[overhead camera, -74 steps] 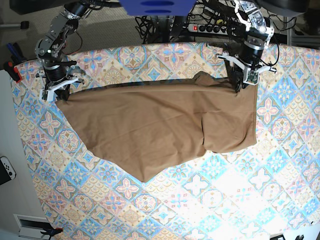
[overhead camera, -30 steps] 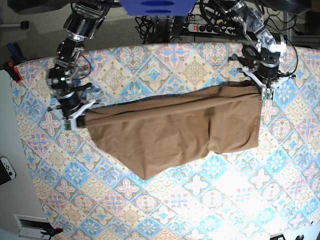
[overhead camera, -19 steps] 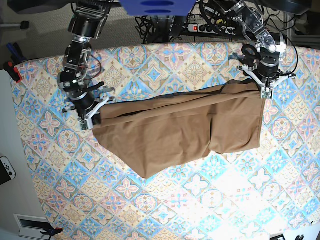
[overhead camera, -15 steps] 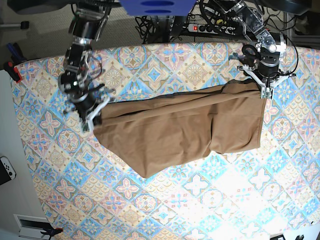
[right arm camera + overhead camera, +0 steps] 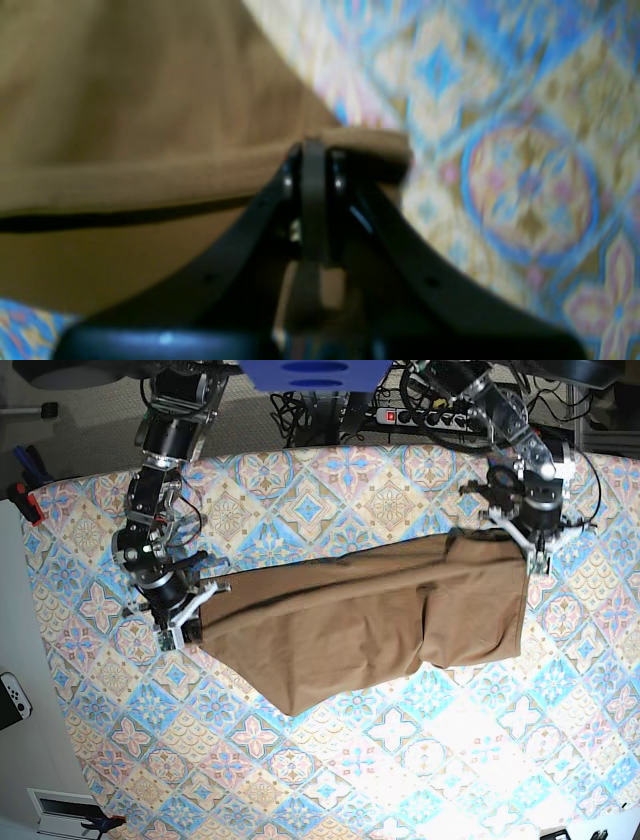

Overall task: Layout the t-shirt on the table in an organized manner, then fold the t-shirt properly
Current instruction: 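Lift the shirt edge with both grippers and fold it over the body, then lower the folded edge and open the right gripper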

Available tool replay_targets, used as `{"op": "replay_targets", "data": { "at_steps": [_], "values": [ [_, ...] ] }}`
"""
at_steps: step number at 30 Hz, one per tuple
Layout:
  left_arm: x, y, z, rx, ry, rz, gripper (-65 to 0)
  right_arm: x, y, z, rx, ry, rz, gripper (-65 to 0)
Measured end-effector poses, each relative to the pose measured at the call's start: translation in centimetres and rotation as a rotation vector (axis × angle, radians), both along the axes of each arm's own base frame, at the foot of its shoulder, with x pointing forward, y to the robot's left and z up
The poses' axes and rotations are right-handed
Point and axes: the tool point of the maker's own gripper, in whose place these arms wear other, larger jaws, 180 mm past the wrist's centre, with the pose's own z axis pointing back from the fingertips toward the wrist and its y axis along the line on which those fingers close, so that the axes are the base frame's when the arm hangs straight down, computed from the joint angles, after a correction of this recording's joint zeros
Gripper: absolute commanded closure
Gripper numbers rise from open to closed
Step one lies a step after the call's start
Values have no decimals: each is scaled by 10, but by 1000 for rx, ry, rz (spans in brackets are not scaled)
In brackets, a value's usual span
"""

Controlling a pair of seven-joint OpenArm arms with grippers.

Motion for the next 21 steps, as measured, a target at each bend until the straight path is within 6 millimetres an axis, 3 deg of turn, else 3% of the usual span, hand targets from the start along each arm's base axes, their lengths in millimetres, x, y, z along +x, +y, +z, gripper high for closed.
{"op": "replay_targets", "data": {
  "at_steps": [6, 14, 16, 19, 21],
  "values": [
    [15, 6, 8, 47, -5, 10, 0, -7, -3, -8, -10, 28, -5, 0],
    [22, 6, -35, 33, 134, 9, 0, -7, -2, -9, -7, 32, -5, 0],
    [24, 8, -38, 44, 159, 13, -70, -8, -1, -14, 3, 44, -5, 0],
    [30, 12, -33, 63, 146, 22, -209, -12, -1, -22, 4, 67, -5, -161],
    [30, 11, -34, 59, 147, 17, -265, -12, -1, -22, 4, 69, -5, -272]
  ]
}}
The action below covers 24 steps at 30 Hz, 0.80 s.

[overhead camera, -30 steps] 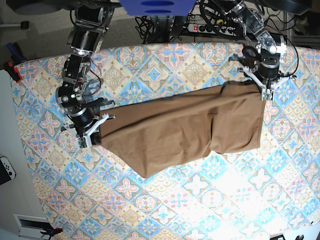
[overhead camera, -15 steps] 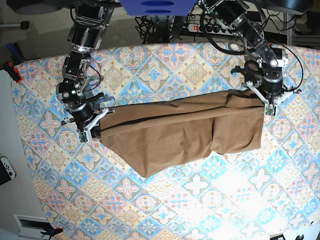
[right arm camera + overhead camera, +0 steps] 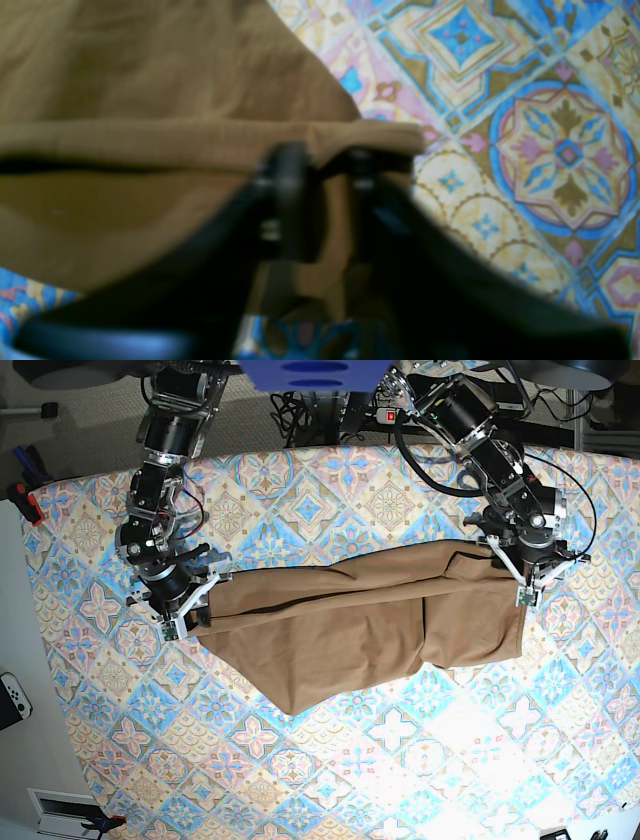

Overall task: Layout the t-shirt on the table in an organized manner, then fold the t-shirt properly
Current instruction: 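Lower the folded edge and open the right gripper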

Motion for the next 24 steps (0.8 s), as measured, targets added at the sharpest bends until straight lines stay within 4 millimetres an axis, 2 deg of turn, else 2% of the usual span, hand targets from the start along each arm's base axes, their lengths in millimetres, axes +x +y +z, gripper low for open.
{"op": "replay_targets", "data": {
  "at_steps": [3, 5, 7, 13, 17, 21, 24],
  "values": [
    [-3, 1, -3, 1, 17, 6, -309, 2, -1, 3, 0, -13, -2, -389],
    [-1, 0, -1, 0, 8, 3, -331, 2, -1, 4, -3, -16, -3, -418],
    [5, -4, 4, -28, -34, -2, -342, 3, -3, 10, -12, -30, -5, -416],
    [20, -11, 52, -110, -264, -4, -344, 16, -7, 56, -44, -157, -8, -413],
    [18, -7, 60, -130, -306, 16, -344, 17, -22, 79, -64, -220, -40, -413],
    [16, -9, 60, -134, -306, 9, -344, 9, -53, 79, -72, -218, -132, -413],
    [-2, -8, 61, -107, -290, 3, -344, -13, -75, 64, -53, -180, -207, -413]
  ]
}}
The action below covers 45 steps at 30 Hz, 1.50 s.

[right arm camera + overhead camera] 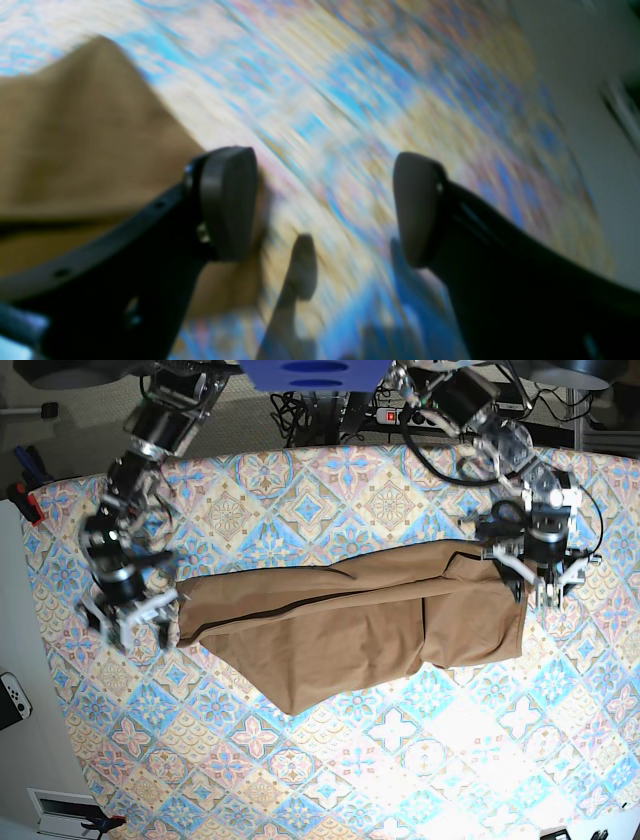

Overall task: Layout the t-shirt on the table in an organized manner, then fold the t-shirt properly
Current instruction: 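Lower the folded edge and open the right gripper, then regrasp the folded shirt ends with both grippers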

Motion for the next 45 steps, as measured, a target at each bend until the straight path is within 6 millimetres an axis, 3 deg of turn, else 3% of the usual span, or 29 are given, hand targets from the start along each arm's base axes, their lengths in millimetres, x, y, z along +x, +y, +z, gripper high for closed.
{"op": "replay_targets", "data": {
  "at_steps": [3, 7, 12, 16, 21, 32, 37, 45],
  "values": [
    [-23, 5, -14, 20, 72, 17, -344, -27, -3, -20, 107, 28, -34, -413],
    [-25, 2, -16, 10, 70, 3, -344, -43, 14, -39, 255, 39, -22, -413],
    [-39, 3, -26, 13, 120, 7, -344, -48, 26, -54, 326, 64, 19, -413],
    [-36, 2, -24, 11, 108, 8, -344, -52, 39, -66, 369, 90, 70, -413],
    [-37, 3, -25, 15, 114, 8, -344, -57, 41, -80, 401, 121, 61, -413],
    [-49, 1, -33, 10, 145, 3, -341, -55, 46, -88, 470, 94, 60, -413],
    [-56, 2, -37, 11, 166, 6, -340, -37, 52, -85, 456, 126, 87, -413],
    [-54, 1, -36, 10, 160, 4, -339, -26, 55, -82, 445, 155, 106, -413]
  ]
}}
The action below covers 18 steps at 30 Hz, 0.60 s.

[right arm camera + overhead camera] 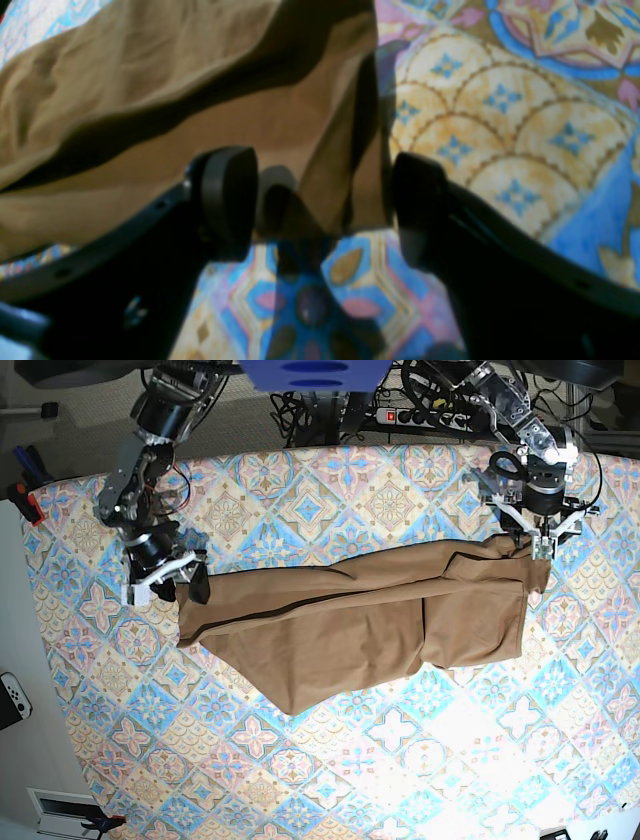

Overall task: Layout the t-shirt on the table in an organized manner, then fold the t-shirt properly
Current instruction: 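Regrasp the folded shirt ends with both grippers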

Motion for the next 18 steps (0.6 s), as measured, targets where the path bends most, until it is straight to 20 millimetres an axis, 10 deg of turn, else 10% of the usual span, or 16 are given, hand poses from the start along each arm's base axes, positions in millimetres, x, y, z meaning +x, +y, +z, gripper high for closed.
{"op": "replay_targets", "data": {
  "at_steps": [13, 18],
  "values": [
    [-2, 11, 12, -85, -109, 65, -350, 2, 32, -1, 9, -2, 90, -413],
    [-15, 24, 14, -108, -132, 130, -444, 2, 30, -2, 4, 3, 91, -413]
  ]
}}
